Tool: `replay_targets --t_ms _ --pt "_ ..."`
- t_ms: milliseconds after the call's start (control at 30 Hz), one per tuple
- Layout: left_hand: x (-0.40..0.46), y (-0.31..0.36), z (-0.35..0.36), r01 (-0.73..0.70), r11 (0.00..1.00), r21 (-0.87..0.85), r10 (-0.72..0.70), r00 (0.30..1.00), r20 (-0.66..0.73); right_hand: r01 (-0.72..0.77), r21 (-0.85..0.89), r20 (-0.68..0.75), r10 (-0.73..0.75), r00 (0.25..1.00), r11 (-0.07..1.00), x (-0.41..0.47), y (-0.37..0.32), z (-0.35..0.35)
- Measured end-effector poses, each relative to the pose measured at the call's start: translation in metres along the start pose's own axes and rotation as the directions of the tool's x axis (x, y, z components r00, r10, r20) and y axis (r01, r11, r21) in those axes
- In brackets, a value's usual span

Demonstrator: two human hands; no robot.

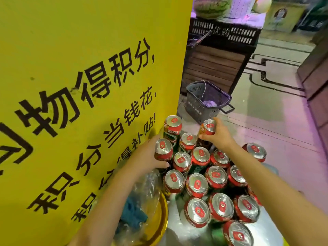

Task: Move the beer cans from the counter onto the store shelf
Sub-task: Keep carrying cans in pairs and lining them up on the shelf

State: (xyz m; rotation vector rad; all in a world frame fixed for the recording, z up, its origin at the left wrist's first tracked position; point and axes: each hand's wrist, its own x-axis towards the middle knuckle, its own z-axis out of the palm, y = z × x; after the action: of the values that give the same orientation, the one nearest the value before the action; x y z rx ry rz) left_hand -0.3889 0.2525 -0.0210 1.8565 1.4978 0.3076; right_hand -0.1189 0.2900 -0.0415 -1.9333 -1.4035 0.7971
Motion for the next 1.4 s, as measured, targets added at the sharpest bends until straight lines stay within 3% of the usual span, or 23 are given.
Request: replay_targets --t_ms 367,600,700,833,967,1067,1233,1400 --pt "0.006 0.000 -0.002 -0.078 0.995 -0.065 0.069 0.988 -0.135 0.058 -0.045 -0.118 -0.063 0.991 0.997 -0.007 -0.009 -0.003" --pt "-0.014 0.041 -0.045 -0.165 0.980 -0.115 0.124 0.945 -0.304 0.180 0.179 -0.236 -0.135 0.962 0.967 -0.033 -0.062 -0.048" --pt "-0.029 0.059 -0.059 -0.246 0.946 -0.212 0.144 0.904 -0.404 0.246 0.276 -0.276 -0.169 0.946 0.929 -0.055 -0.087 -0.076" --pt "-0.055 0.081 -0.070 -0.370 0.825 -0.427 0.124 0.856 -0.503 0.279 0.524 -0.299 -0.134 0.945 0.805 -0.097 -0.106 -0.106" --pt "-0.085 0.104 -0.068 -0.410 0.560 -0.720 0.067 0.889 -0.454 0.245 0.707 -0.258 -0.081 0.963 0.664 -0.143 -0.102 -0.120" --pt "-0.108 0.117 -0.059 -0.400 0.427 -0.811 0.081 0.910 -0.406 0.231 0.751 -0.215 -0.102 0.971 0.618 -0.181 -0.098 -0.127" --pt "-0.159 0.133 -0.027 -0.368 0.356 -0.859 0.054 0.926 -0.374 0.252 0.752 -0.194 -0.161 0.968 0.609 -0.236 -0.082 -0.138" --pt "-0.225 0.134 0.019 -0.289 0.322 -0.902 -0.191 0.913 -0.361 0.240 0.736 -0.108 -0.241 0.965 0.633 -0.287 -0.059 -0.139"
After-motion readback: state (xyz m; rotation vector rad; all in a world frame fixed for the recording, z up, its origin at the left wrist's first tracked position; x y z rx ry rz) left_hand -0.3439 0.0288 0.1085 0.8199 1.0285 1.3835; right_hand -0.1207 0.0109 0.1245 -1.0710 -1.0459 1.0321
